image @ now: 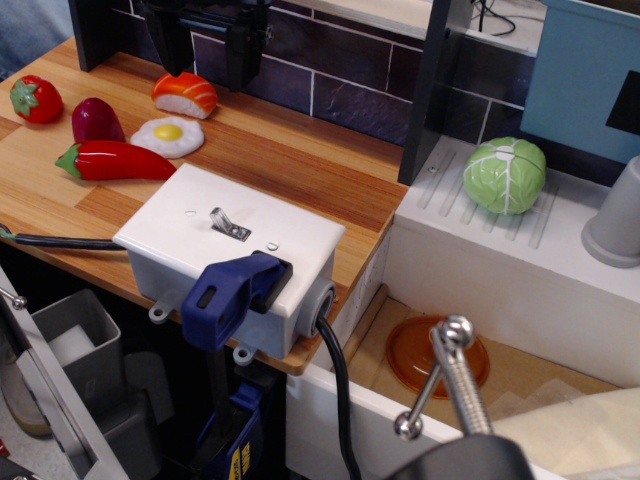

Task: Move light switch to the right

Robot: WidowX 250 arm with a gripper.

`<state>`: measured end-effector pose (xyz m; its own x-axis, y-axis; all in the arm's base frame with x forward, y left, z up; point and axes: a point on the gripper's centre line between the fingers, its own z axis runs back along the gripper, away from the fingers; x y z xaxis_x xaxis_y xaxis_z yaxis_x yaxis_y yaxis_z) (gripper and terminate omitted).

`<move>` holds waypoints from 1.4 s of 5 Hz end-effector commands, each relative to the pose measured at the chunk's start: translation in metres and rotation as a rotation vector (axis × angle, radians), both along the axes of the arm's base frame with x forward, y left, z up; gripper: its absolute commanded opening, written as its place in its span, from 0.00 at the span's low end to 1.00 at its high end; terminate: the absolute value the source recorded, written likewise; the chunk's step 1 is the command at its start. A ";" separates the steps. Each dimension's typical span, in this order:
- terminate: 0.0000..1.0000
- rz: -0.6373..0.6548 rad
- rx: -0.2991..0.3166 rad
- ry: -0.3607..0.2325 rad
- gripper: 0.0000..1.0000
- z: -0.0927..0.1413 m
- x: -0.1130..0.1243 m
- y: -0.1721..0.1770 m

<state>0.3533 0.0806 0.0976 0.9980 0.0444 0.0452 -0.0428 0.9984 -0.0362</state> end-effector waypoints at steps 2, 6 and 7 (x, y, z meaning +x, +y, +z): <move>0.00 -0.039 -0.012 -0.035 1.00 0.004 -0.015 -0.006; 0.00 -0.072 -0.102 -0.049 1.00 0.002 -0.080 -0.037; 0.00 -0.080 -0.114 -0.014 1.00 -0.003 -0.091 -0.047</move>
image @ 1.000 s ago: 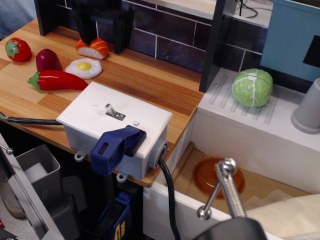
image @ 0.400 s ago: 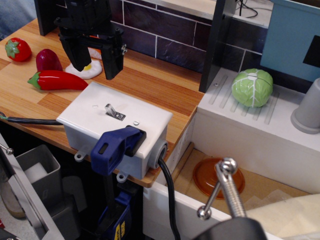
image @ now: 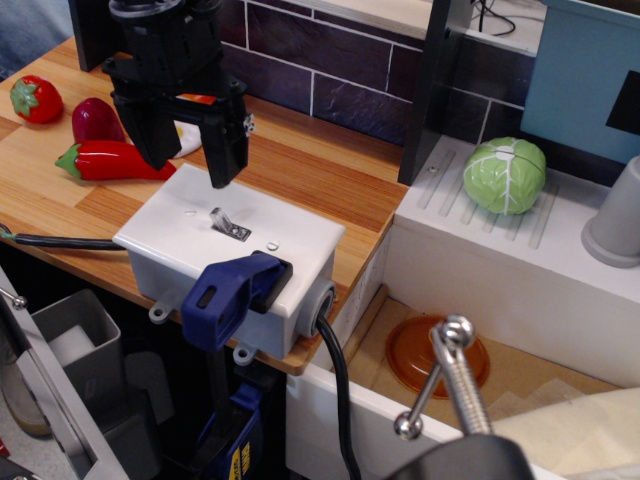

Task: Move light switch to the right

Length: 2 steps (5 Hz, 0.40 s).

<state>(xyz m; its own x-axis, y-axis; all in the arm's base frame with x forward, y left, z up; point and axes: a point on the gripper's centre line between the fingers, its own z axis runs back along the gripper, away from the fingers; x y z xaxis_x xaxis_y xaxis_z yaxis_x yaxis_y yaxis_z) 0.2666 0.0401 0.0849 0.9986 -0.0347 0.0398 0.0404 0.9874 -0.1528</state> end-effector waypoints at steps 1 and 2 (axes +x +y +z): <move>0.00 0.019 -0.009 0.001 1.00 0.003 -0.010 -0.022; 0.00 0.043 -0.027 -0.018 1.00 0.003 -0.003 -0.032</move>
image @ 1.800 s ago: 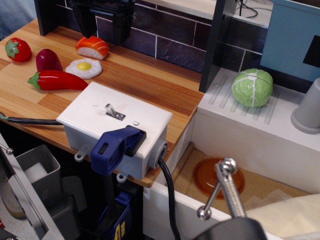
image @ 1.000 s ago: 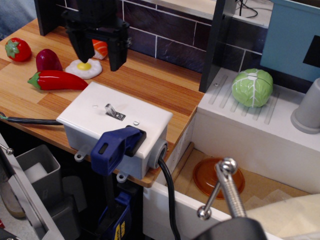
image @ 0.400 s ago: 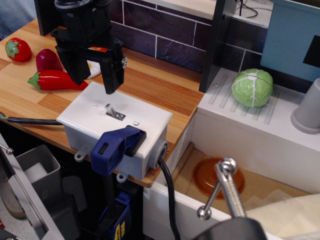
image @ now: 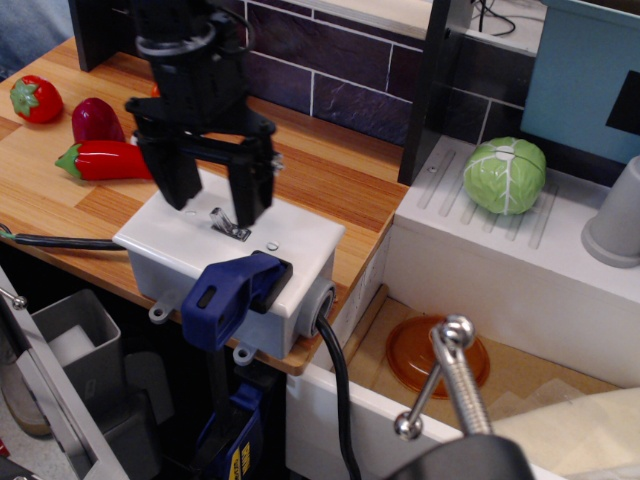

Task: Move light switch to the right

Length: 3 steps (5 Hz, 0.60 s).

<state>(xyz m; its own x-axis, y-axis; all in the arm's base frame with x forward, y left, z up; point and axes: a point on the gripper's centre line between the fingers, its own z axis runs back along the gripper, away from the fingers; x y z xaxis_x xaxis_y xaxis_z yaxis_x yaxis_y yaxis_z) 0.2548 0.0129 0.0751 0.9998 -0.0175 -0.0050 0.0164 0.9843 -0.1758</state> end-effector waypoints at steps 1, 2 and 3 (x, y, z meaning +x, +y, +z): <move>0.00 0.035 -0.017 -0.082 1.00 0.016 0.015 -0.014; 0.00 0.035 -0.018 -0.085 1.00 0.016 0.011 -0.022; 0.00 0.024 -0.012 -0.068 1.00 0.013 0.007 -0.026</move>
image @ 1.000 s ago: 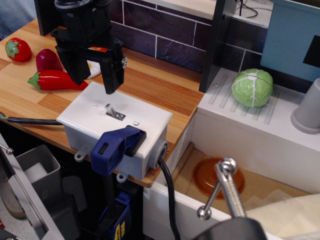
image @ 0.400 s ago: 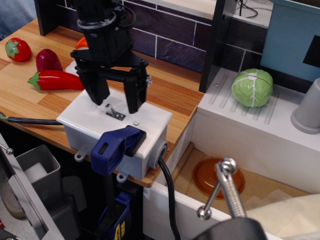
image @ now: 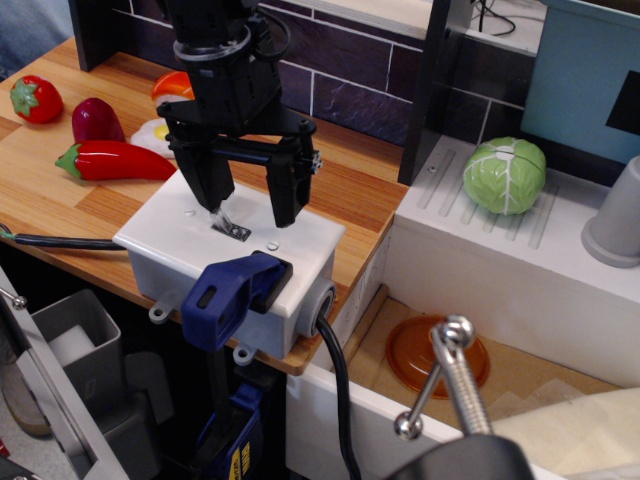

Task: Move light switch to the right

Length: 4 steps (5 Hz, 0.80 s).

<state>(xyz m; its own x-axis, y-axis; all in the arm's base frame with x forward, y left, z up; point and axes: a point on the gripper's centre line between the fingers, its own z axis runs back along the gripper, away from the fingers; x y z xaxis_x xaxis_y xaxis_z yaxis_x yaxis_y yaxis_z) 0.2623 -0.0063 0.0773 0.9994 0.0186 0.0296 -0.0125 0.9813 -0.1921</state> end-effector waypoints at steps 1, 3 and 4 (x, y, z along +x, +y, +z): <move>0.00 -0.009 0.006 -0.020 1.00 0.006 0.000 -0.009; 0.00 -0.031 -0.006 -0.051 1.00 0.002 -0.017 -0.025; 0.00 -0.036 -0.025 -0.106 1.00 0.007 -0.028 -0.032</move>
